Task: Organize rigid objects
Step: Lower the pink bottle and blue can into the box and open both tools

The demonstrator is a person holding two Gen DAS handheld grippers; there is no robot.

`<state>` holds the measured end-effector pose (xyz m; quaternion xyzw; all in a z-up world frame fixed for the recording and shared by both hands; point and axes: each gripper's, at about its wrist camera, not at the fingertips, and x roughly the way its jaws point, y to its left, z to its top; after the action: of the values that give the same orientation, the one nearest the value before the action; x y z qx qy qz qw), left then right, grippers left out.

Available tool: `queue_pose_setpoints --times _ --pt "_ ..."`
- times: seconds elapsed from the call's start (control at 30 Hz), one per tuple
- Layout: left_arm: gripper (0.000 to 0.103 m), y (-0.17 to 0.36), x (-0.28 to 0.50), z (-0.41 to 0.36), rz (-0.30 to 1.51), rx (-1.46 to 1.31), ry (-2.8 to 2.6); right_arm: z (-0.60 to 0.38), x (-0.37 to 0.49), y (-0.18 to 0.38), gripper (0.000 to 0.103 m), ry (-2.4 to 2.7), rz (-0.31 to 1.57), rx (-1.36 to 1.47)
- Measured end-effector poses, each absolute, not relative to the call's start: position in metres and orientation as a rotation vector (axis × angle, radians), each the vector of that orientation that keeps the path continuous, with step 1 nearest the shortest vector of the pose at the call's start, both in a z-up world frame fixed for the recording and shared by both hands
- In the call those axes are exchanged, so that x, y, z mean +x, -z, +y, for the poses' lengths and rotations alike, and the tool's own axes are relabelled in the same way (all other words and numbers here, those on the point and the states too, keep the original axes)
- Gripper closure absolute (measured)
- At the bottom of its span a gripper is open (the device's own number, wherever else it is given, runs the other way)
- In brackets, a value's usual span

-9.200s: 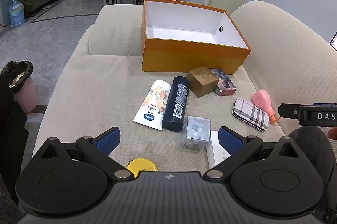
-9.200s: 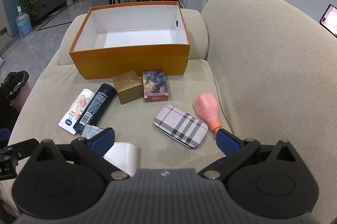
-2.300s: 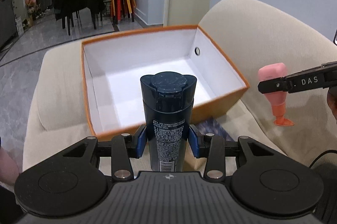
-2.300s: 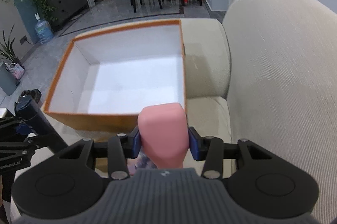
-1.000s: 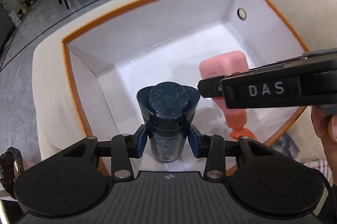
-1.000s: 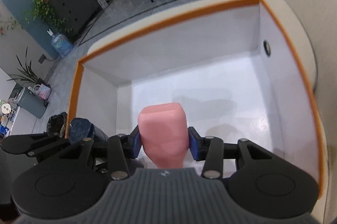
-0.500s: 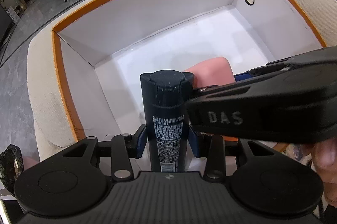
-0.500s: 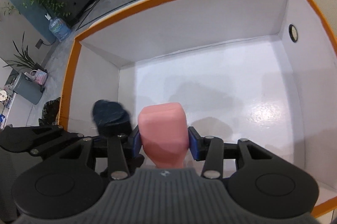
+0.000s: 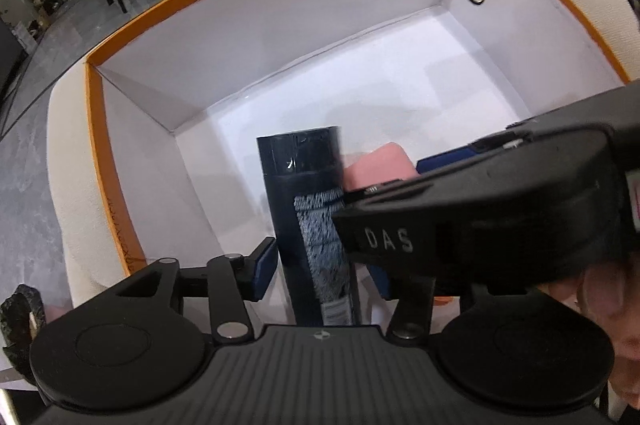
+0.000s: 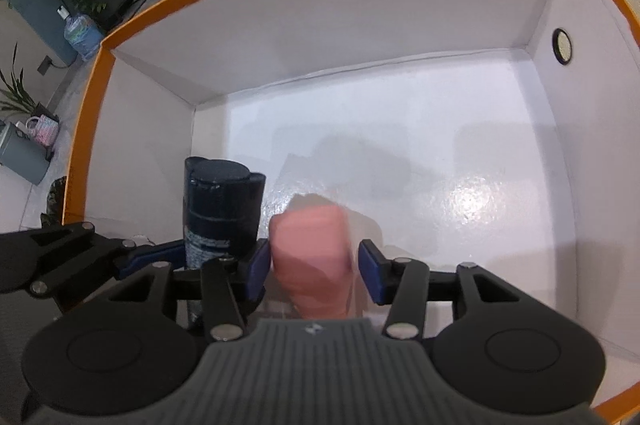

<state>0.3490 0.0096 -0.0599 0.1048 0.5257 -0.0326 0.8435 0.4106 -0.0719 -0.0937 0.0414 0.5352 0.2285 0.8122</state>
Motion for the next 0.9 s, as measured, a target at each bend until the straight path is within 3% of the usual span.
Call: queue_pose_setpoints --times 0.1,0.2,0.27,0.33,0.9 --pt "0.04 0.054 0.345 0.011 1.098 0.189 0.078 -0.073 0.412 0.093 0.046 -0.485 1.129 0.106" --pt "0.039 0.045 0.342 0.012 1.075 0.168 0.075 -0.077 0.411 0.086 0.046 -0.483 1.112 0.123" --pt "0.027 0.039 0.339 0.012 1.057 0.168 0.064 -0.078 0.41 0.081 0.046 -0.484 1.102 0.129" --pt "0.023 0.033 0.334 0.011 1.034 0.175 0.051 -0.081 0.408 0.077 0.046 -0.485 1.092 0.128" --pt "0.023 -0.017 0.294 0.009 0.961 0.228 0.026 -0.102 0.371 0.024 0.045 -0.485 0.999 0.093"
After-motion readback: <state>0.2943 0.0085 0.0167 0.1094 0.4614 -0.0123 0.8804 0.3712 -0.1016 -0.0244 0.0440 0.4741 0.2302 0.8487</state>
